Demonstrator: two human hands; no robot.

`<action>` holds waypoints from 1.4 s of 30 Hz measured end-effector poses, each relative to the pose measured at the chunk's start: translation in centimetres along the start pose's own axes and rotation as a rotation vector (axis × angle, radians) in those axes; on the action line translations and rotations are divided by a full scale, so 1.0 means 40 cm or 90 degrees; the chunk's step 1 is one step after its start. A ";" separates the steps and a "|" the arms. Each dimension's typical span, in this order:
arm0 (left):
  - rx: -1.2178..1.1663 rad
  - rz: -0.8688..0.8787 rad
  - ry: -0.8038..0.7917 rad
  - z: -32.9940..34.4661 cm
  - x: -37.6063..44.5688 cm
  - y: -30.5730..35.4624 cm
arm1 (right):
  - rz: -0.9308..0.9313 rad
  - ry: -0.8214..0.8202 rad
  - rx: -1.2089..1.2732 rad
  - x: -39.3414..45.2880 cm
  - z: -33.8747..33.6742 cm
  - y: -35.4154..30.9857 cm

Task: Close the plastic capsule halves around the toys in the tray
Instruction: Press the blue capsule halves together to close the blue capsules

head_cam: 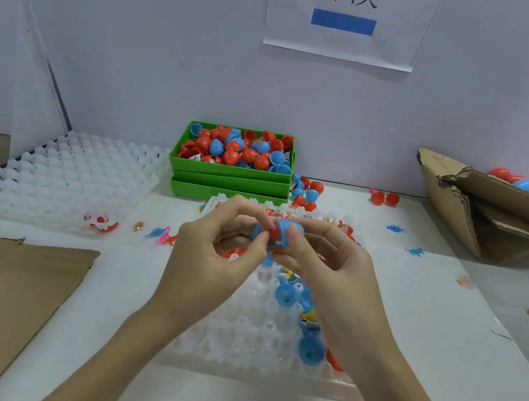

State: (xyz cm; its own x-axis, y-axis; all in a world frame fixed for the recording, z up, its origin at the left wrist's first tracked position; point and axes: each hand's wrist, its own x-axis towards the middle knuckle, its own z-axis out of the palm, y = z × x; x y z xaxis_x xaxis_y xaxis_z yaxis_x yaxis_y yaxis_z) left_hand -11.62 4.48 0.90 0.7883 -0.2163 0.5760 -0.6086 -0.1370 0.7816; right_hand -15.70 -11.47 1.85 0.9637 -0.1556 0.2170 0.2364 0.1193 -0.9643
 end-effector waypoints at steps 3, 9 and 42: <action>0.003 -0.004 -0.001 0.001 0.000 -0.001 | -0.040 0.004 -0.059 -0.002 0.004 0.002; -0.049 0.004 -0.062 0.001 -0.003 0.004 | -0.111 0.026 -0.108 -0.001 -0.004 0.005; -0.001 0.034 0.037 0.011 -0.009 -0.006 | -0.220 0.009 -0.213 -0.001 -0.016 0.017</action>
State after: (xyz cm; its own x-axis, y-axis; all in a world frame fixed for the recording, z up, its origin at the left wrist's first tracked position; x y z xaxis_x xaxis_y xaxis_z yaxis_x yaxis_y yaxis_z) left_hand -11.80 4.17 0.40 0.7591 -0.1663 0.6294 -0.6493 -0.1253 0.7501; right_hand -15.64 -12.03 1.08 0.8331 -0.1436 0.5341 0.4879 -0.2640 -0.8320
